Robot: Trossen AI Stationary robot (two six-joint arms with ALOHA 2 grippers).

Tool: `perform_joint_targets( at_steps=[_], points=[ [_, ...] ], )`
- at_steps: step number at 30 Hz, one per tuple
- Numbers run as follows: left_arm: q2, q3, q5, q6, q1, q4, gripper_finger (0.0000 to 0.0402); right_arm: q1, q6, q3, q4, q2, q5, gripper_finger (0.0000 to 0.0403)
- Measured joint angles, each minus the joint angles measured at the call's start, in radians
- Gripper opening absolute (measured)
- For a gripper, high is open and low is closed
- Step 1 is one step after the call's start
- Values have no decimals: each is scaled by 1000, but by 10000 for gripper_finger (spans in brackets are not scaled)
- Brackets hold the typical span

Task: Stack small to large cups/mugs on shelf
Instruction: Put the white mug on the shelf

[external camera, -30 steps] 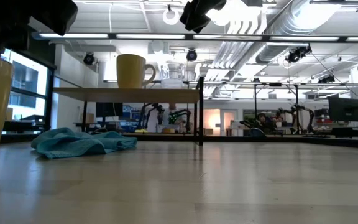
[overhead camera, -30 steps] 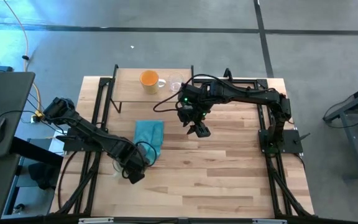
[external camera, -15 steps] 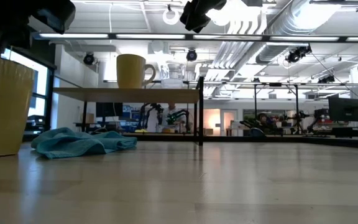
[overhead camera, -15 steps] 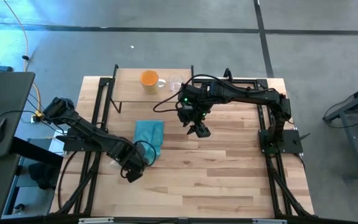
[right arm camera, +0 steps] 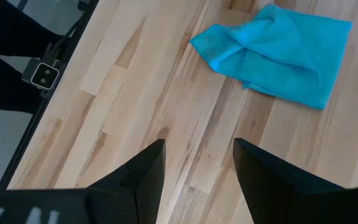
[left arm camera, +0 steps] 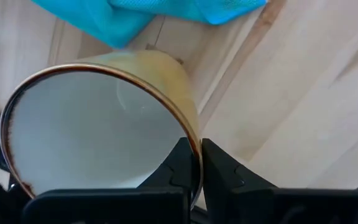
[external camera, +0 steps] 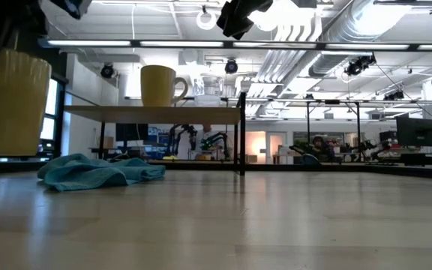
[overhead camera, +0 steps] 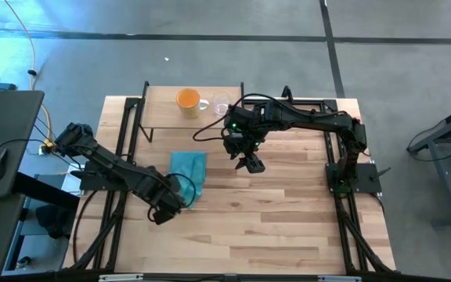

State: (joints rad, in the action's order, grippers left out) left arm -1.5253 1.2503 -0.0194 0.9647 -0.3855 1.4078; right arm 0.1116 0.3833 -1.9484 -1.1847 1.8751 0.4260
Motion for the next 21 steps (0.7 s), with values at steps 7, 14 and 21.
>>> perform_joint_targets(
  at_steps=[7, 14, 21],
  points=[
    [0, 71, 0, -36, 10, 107, 2, 0, -8, 0, 0, 0, 0, 181],
    [48, 172, -23, -82, 99, 163, 2, 0, -20, 0, -2, 0, 0, 181],
    [111, 264, -90, -122, 242, 164, 2, -1, -35, 0, -3, -2, 0, 181]
  ],
)
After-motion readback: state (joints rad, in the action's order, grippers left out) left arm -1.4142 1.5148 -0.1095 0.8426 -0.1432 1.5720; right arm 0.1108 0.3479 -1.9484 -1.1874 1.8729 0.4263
